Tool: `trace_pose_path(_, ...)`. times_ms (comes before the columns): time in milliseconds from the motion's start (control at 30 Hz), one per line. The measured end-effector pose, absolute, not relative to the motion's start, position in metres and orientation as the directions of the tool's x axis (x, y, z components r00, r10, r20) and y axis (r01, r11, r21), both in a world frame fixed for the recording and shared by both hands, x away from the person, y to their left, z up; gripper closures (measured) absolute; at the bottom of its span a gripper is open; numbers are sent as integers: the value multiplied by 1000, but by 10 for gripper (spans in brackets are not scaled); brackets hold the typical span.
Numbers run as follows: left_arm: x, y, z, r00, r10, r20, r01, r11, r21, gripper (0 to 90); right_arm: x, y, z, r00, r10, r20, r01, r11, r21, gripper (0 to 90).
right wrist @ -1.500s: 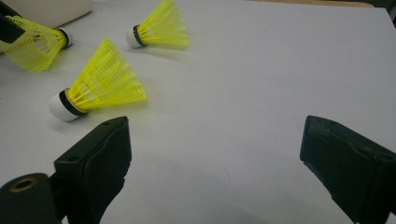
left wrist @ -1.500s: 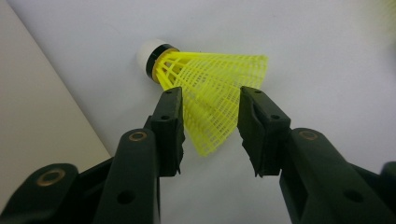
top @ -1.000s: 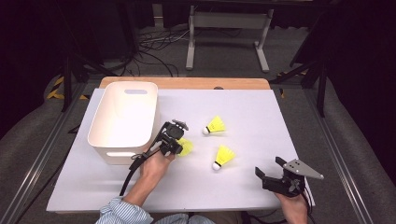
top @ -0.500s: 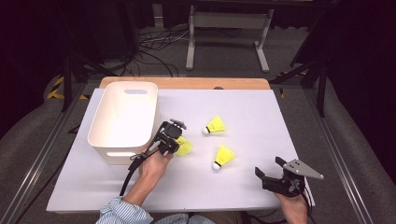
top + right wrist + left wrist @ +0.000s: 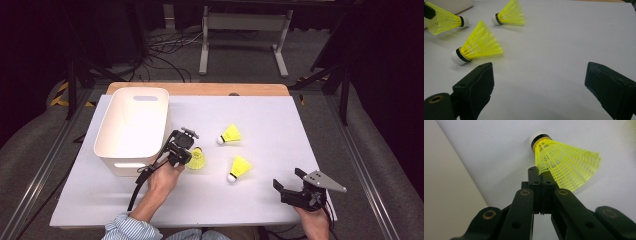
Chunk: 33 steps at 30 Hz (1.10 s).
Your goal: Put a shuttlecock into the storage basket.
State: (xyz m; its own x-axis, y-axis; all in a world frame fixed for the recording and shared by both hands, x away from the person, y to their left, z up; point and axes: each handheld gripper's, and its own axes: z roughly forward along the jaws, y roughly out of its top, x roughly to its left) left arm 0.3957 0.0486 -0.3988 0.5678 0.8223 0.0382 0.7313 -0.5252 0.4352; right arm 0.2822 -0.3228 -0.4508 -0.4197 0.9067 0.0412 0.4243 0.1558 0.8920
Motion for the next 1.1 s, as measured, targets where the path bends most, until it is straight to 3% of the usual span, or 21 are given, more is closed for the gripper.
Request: trace_pose_path(1100,383,61,-362,620,785,-10,703,-549,452,900,284,-323,-452,-420,907,39,432,162,887,93)
